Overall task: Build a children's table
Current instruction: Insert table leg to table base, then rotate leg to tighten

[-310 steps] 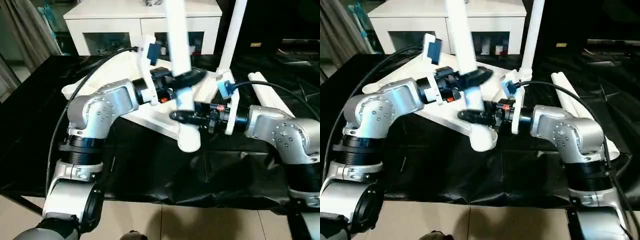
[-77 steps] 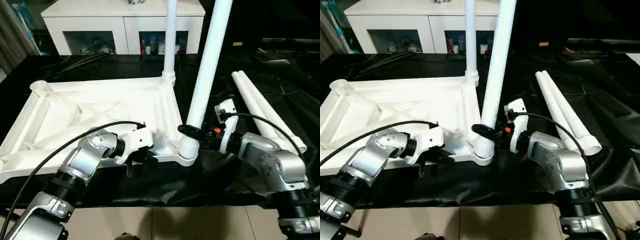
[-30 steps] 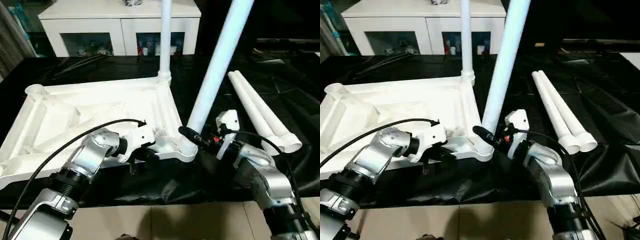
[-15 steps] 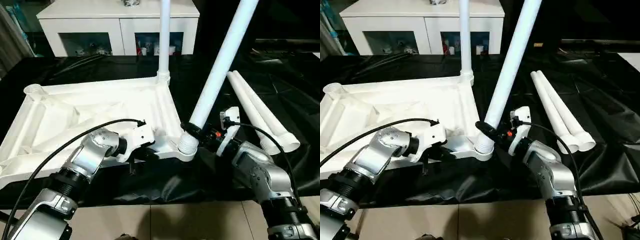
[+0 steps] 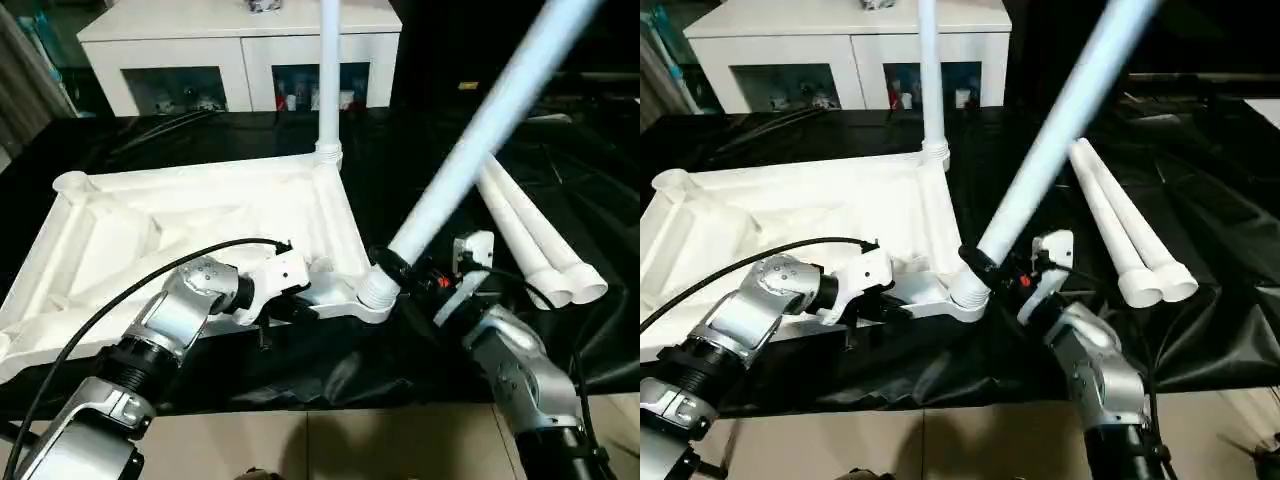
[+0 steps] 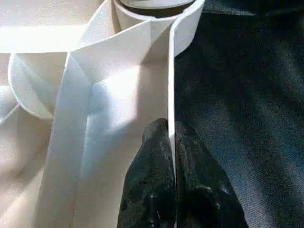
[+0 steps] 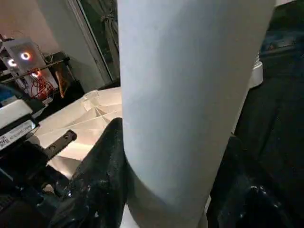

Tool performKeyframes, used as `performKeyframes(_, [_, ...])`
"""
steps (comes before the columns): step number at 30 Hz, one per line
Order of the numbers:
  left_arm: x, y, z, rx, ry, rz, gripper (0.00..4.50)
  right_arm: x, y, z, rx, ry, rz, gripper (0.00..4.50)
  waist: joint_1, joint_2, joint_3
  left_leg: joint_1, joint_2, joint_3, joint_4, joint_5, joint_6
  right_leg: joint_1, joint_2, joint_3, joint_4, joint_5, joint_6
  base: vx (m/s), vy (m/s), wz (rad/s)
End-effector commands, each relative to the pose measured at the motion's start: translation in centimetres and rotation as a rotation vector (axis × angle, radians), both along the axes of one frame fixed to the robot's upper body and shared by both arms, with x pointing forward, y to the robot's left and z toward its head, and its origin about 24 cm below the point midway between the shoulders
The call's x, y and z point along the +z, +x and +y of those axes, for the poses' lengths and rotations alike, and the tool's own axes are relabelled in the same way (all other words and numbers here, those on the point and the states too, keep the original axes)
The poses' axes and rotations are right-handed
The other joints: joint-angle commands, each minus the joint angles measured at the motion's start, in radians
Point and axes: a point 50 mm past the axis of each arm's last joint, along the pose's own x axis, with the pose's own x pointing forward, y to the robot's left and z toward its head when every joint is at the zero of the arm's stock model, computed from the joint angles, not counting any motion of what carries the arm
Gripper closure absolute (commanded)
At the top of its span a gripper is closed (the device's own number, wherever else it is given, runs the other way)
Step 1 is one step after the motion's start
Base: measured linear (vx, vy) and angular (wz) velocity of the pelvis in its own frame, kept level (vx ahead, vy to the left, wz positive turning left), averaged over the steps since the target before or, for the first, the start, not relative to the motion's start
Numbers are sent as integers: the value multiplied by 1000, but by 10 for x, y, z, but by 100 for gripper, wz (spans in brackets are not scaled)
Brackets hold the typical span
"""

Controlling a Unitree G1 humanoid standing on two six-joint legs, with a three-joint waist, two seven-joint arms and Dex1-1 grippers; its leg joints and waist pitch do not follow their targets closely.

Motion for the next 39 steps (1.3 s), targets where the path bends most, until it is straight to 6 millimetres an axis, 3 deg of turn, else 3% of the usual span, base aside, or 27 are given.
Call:
performKeyframes(1, [10,8,9,36,18,-50,450,-31,-11,-14,-42,-151,143,265,3,5,-43,30,54,-41,-95,-503,-44,13,-58,33,-96,-449,-166,0,0,0])
performKeyframes(3, [10,8,8,35,20,-51,450,-31,-13,-11,-2,-206,137,265,2,-2,-45,28,55,-40,-97,-483,-42,15,-55,32,-94,-424,-165,0,0,0])
performKeyframes(4, [10,8,8,35,21,-51,450,-31,-13,-11,1,-211,138,265,4,2,-46,28,56,-40,-98,-467,-41,17,-55,33,-91,-399,-169,0,0,0])
performKeyframes(7, [10,8,9,33,29,-55,450,-30,-12,-7,68,-275,138,265,1,-6,-46,26,56,-37,-99,-460,-37,18,-52,32,-89,-365,-182,0,0,0])
performKeyframes(9, [9,8,10,30,37,-58,450,-28,-11,-3,118,-312,131,265,1,-2,-46,28,56,-36,-98,-462,-36,18,-52,32,-88,-358,-185,0,0,0])
performKeyframes(10, [8,7,10,25,38,-58,450,-27,-9,0,166,-346,133,265,-1,-17,-47,27,55,-33,-96,-456,-31,18,-52,33,-89,-358,-186,0,0,0])
performKeyframes(12, [8,7,10,24,38,-57,450,-26,-9,1,188,-361,134,265,2,-15,-47,25,55,-35,-96,-439,-24,21,-56,34,-87,-367,-186,0,0,0])
performKeyframes(13, [7,6,10,22,38,-57,450,-26,-7,3,224,-386,147,265,-1,-27,-46,23,56,-32,-94,-426,-16,21,-56,34,-90,-381,-180,0,0,0])
performKeyframes(14, [7,6,10,21,39,-57,450,-26,-7,3,237,-403,153,265,2,-22,-48,26,55,-33,-93,-413,-13,20,-59,35,-89,-394,-179,0,0,0])
performKeyframes(15, [7,5,10,21,40,-56,450,-27,-6,3,248,-419,163,265,2,-26,-47,25,55,-32,-92,-408,-11,19,-59,35,-91,-400,-177,0,0,0])
performKeyframes(16, [7,5,10,21,40,-56,450,-27,-5,4,254,-430,169,265,2,-22,-45,25,56,-34,-94,-413,-15,18,-59,35,-91,-418,-173,0,0,0])
performKeyframes(17, [6,5,10,21,42,-57,450,-28,-2,4,258,-451,167,265,0,-27,-46,27,57,-33,-94,-421,-21,16,-58,35,-93,-425,-169,0,0,0])
performKeyframes(18, [6,5,10,21,42,-57,450,-28,-2,4,259,-456,167,265,0,-24,-45,29,57,-36,-95,-437,-29,14,-58,34,-93,-434,-169,0,0,0])
performKeyframes(25, [4,3,10,15,46,-61,450,-32,-1,4,279,-456,197,265,-6,-33,-45,35,57,-40,-97,-503,-45,8,-57,34,-99,-474,-148,0,0,0])
performKeyframes(29, [3,2,10,18,44,-60,450,-39,-7,-4,235,-423,231,265,-3,-33,-48,35,57,-40,-98,-507,-49,9,-55,35,-98,-440,-151,0,0,0])
performKeyframes(30, [3,1,10,18,44,-61,450,-41,-8,-6,224,-416,237,265,-2,-28,-49,37,58,-40,-98,-506,-51,9,-55,35,-97,-427,-154,0,0,0])
performKeyframes(31, [3,1,11,19,44,-61,450,-42,-9,-7,217,-412,242,265,-3,-31,-49,35,58,-39,-98,-504,-52,10,-53,35,-95,-401,-160,0,0,0])
performKeyframes(33, [3,1,11,21,36,-62,450,-47,-11,-11,187,-406,253,265,-3,-26,-49,36,57,-39,-99,-520,-58,10,-51,34,-94,-392,-166,0,0,0])
performKeyframes(36, [3,1,11,23,32,-63,450,-54,-13,-14,154,-406,267,265,-5,-29,-43,40,54,-43,-99,-576,-62,8,-55,32,-105,-481,-146,0,0,0])
performKeyframes(39, [3,1,11,19,34,-64,450,-56,-13,-14,145,-413,264,265,-7,-24,-41,48,54,-49,-101,-615,-66,4,-55,30,-114,-558,-115,0,0,0])
